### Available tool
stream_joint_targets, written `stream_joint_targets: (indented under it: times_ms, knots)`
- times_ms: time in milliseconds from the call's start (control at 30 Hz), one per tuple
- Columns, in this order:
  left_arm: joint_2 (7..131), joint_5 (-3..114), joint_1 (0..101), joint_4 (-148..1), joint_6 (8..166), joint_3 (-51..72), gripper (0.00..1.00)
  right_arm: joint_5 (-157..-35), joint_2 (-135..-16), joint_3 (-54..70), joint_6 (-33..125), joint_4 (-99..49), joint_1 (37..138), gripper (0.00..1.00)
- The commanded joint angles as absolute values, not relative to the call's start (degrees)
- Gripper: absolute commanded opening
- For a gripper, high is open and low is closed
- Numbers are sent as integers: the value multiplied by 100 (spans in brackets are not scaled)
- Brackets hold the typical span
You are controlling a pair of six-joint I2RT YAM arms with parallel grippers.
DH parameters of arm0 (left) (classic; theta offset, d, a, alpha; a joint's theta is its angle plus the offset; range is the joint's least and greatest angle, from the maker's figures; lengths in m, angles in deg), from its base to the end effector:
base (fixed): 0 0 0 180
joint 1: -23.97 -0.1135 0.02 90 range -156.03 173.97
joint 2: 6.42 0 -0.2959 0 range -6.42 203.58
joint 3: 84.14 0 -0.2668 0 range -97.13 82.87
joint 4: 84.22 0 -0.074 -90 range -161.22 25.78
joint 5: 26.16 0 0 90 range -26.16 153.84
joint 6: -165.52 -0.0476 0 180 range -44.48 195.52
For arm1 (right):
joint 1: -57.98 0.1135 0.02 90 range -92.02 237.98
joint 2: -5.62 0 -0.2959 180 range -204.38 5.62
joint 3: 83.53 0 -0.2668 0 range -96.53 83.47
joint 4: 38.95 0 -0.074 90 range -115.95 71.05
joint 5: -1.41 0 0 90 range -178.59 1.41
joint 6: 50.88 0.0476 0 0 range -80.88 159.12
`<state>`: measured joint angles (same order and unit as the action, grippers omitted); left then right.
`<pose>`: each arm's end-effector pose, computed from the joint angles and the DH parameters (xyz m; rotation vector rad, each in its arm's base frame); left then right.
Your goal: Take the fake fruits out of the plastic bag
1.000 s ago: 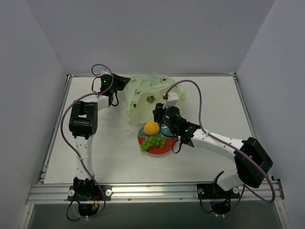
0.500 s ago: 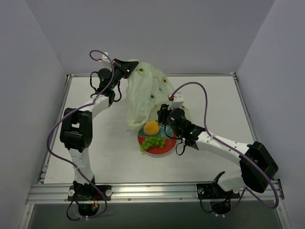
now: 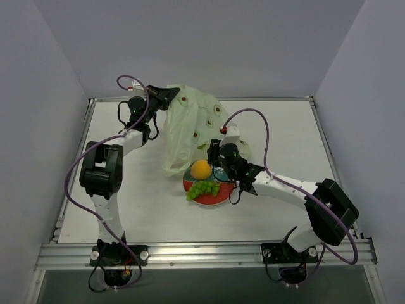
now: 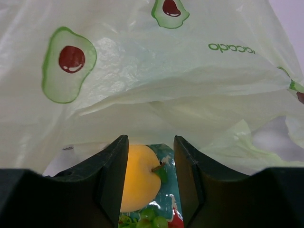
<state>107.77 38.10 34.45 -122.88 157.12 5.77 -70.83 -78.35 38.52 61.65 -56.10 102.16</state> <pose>0.4859 -0.1109 0.3039 -0.5062 1.4615 -1.6157 0.2587 0.2311 0.2723 -0.0982 1.7519 0.5916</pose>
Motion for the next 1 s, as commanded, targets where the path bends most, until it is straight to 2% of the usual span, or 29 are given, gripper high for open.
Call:
stream_joint_targets:
  times_ms: [0, 200, 433, 500, 600, 633, 700, 733, 767, 800, 967]
  knots:
    - [10274, 3677, 3513, -12739, 16104, 158, 2, -6749, -7893, 3540, 6364, -5803, 10201, 39]
    - [10089, 3659, 3584, -12360, 15875, -177, 2, -6829, -7928, 3663, 6329, -5997, 10359, 38]
    - [10089, 3826, 3566, -13265, 16349, 631, 2, -7293, -8587, 3505, 6505, -6286, 9833, 39]
    - [10028, 3826, 3558, -12942, 16070, 649, 3, -7312, -8842, 3312, 6523, -6374, 9788, 42]
    - [9975, 3879, 3452, -12511, 15622, 649, 20, -7190, -9184, 2996, 6654, -6418, 9779, 49]
    - [9949, 3887, 3391, -12379, 15507, 675, 36, -7145, -9255, 2925, 6803, -6453, 9753, 50]
    - [9800, 3914, 3338, -12028, 15165, 719, 54, -7066, -9519, 2784, 6970, -6462, 9727, 53]
    - [9721, 3879, 3277, -11887, 15015, 745, 70, -6953, -9598, 2662, 7145, -6462, 9683, 55]
    - [9494, 3870, 3250, -11581, 14874, 763, 91, -6908, -9738, 2617, 7243, -6489, 9674, 58]
    - [9344, 3939, 3232, -11422, 14490, 876, 95, -6864, -9800, 2582, 7339, -6506, 9665, 60]
    - [7678, 4765, 3284, -9743, 13047, 1623, 94, -6592, -10134, 2433, 7893, -6664, 9630, 69]
